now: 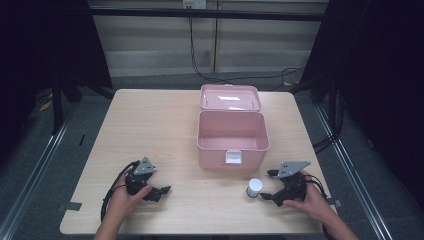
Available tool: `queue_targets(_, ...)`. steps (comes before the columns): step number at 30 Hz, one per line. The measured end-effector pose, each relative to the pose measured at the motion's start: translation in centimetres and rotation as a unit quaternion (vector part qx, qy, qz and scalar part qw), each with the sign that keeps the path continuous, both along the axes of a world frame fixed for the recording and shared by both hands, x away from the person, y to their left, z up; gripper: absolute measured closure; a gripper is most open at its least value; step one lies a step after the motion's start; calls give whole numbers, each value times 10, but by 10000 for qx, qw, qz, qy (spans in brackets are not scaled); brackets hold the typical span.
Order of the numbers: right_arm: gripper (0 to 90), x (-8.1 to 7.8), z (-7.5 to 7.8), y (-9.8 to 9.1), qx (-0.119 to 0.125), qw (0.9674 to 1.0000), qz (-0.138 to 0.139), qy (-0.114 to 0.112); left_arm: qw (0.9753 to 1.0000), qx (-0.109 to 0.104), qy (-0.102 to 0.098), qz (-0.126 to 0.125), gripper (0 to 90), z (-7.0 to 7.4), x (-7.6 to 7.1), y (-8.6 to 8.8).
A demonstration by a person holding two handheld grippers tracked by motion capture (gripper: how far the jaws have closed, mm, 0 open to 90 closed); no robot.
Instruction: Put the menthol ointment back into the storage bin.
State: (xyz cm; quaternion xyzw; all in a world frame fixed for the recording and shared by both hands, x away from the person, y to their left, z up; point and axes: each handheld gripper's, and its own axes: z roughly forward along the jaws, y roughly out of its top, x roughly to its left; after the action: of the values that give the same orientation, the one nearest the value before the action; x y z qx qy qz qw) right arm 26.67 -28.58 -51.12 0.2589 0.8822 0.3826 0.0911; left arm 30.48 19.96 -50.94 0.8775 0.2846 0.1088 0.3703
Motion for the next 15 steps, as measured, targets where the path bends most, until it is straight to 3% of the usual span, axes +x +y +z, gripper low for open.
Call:
queue_targets(7, 115, 1, 3, 2, -162, 9998, 14, 90, 10000, -3, 0, -1, 56, 0, 0, 0)
queue_targets(11, 137, 3, 9, 2, -290, 9991, 18, 321, 10000, -6, 2, -3, 56, 0, 0, 0)
queue_targets(12, 143, 4, 12, 1, -321, 9982, 16, 503, 10000, -6, 1, -3, 56, 0, 0, 0)
queue_targets(13, 143, 4, 12, 1, -321, 9982, 16, 503, 10000, -6, 1, -3, 56, 0, 0, 0)
queue_targets(14, 157, 5, 16, 2, -501, 9968, 57, 619, 10000, -3, -1, -4, 56, 0, 0, 0)
queue_targets(15, 157, 5, 16, 2, -501, 9968, 57, 619, 10000, -3, -1, -4, 56, 0, 0, 0)
